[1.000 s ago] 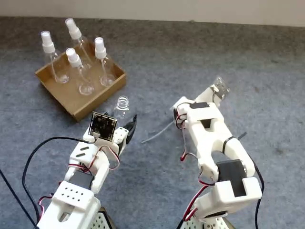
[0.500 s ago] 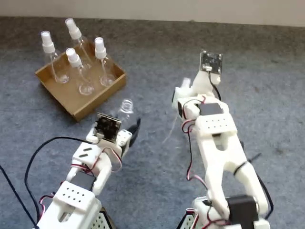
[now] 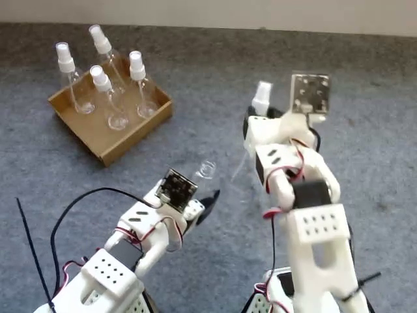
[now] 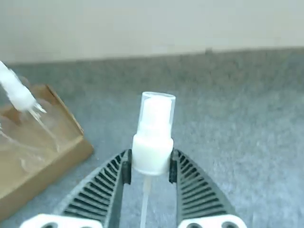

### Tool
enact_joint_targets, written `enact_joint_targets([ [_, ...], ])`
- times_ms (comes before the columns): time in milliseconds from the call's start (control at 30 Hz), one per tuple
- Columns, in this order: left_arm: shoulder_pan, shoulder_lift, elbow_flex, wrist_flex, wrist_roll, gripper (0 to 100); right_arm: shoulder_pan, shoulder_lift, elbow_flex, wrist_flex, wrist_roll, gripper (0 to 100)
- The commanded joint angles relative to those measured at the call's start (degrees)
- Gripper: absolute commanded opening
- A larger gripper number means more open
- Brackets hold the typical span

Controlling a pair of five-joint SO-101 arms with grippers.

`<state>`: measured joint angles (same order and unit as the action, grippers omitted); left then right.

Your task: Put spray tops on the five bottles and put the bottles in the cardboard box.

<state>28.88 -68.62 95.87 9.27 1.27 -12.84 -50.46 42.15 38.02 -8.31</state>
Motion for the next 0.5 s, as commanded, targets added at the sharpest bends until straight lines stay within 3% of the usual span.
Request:
enact_joint_targets([
  [0, 3.21, -1.1, 1.36, 1.85, -0.44, 8, 0.13, -7.6, -0.84, 0.22, 0.7, 3.0],
  [200, 4.18, -1.1, 1.36, 2.46, -0.44, 8, -0.22, -14.81, -0.84, 0.22, 0.7, 3.0],
  [467, 4.09, -1.1, 1.36, 2.46, -0.44, 8, -9.27, -17.63, 2.07, 2.95, 0.97, 3.0],
])
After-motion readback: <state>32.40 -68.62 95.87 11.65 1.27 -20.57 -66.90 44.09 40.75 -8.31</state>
